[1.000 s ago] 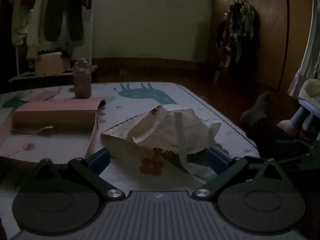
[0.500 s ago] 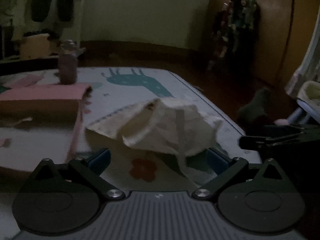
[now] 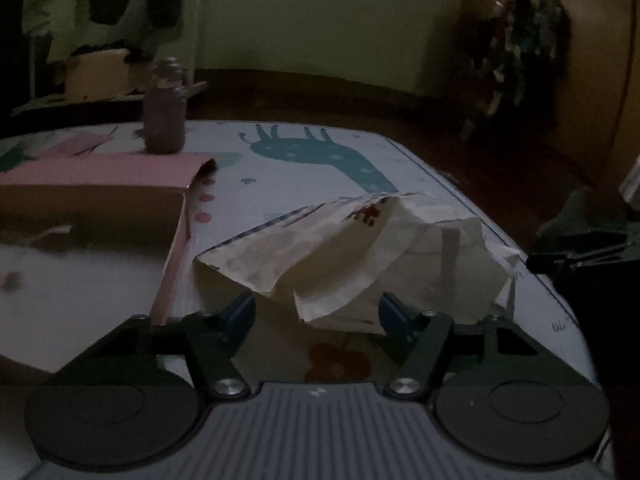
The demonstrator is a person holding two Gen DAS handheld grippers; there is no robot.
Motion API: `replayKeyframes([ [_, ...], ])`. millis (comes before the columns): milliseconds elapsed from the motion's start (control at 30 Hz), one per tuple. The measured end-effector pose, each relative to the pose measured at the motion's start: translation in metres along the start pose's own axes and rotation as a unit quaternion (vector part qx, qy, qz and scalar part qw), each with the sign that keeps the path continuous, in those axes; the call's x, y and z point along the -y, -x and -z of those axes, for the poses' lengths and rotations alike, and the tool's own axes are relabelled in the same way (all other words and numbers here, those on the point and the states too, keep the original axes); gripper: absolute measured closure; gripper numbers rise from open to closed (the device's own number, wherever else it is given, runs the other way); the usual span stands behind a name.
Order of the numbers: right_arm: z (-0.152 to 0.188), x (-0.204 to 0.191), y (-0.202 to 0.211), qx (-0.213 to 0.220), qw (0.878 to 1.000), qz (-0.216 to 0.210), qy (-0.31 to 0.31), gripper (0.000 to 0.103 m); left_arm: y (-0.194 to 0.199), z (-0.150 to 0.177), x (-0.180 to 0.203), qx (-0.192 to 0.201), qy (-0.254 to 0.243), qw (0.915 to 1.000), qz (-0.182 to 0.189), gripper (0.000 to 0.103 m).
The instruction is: Fold shopping bag
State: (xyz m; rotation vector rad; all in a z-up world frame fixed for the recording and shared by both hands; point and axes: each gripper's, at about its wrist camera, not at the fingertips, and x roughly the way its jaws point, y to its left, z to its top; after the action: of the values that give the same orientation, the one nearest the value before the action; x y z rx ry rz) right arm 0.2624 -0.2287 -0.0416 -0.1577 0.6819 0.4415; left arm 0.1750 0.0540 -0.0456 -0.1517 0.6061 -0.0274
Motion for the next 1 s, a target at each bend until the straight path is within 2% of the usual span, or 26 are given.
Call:
replayKeyframes([
  [100,0.002,0.005,-0.014,-0.013,0.999,-0.011,-0.039,0.030,-0.012,0.005,0.002,-0.006,-0.002,1.0000,-0.001,0.050],
  [133,0.001,0.006,-0.015,-0.012,0.999,-0.012,-0.045,0.032,-0.016,0.006,0.002,-0.009,-0.003,1.0000,0.001,0.063],
  [167,0.000,0.005,-0.014,-0.006,0.999,-0.013,-0.049,0.033,-0.019,0.007,0.003,-0.011,-0.003,0.9999,0.003,0.070],
  [300,0.001,0.000,-0.001,0.021,0.998,-0.008,-0.062,0.034,-0.021,0.006,0.011,-0.010,-0.012,0.9996,0.024,0.071],
  [400,0.010,-0.007,0.019,0.034,0.996,-0.035,-0.078,0.034,-0.017,0.009,0.028,-0.018,-0.027,0.9982,0.051,0.071],
  [500,0.014,-0.018,0.040,0.052,0.993,-0.073,-0.074,0.034,-0.011,0.016,0.047,-0.019,-0.044,0.9944,0.094,0.071],
  [533,0.016,-0.021,0.046,0.059,0.991,-0.088,-0.076,0.034,-0.009,0.018,0.054,-0.023,-0.054,0.9919,0.113,0.069],
  [567,0.018,-0.023,0.049,0.063,0.989,-0.102,-0.083,0.034,-0.006,0.020,0.058,-0.026,-0.063,0.9897,0.126,0.058],
  [633,0.024,-0.032,0.053,0.067,0.983,-0.136,-0.100,0.034,0.000,0.023,0.061,-0.032,-0.079,0.9879,0.130,0.046],
  [700,0.025,-0.039,0.047,0.063,0.984,-0.139,-0.094,0.036,0.005,0.025,0.058,-0.035,-0.083,0.9884,0.123,0.046],
  [800,0.027,-0.050,0.039,0.057,0.984,-0.145,-0.086,0.052,0.013,0.025,0.039,-0.043,-0.049,0.9924,0.105,0.046],
  [900,0.029,-0.060,0.030,0.052,0.984,-0.150,-0.078,0.053,0.017,0.024,0.010,-0.047,0.023,0.9942,0.094,0.046],
  [933,0.030,-0.063,0.027,0.050,0.984,-0.151,-0.075,0.053,0.016,0.024,-0.002,-0.048,0.064,0.9922,0.095,0.046],
  [1000,0.031,-0.070,0.021,0.046,0.984,-0.155,-0.069,0.053,0.014,0.024,-0.013,-0.048,0.102,0.9885,0.100,0.046],
])
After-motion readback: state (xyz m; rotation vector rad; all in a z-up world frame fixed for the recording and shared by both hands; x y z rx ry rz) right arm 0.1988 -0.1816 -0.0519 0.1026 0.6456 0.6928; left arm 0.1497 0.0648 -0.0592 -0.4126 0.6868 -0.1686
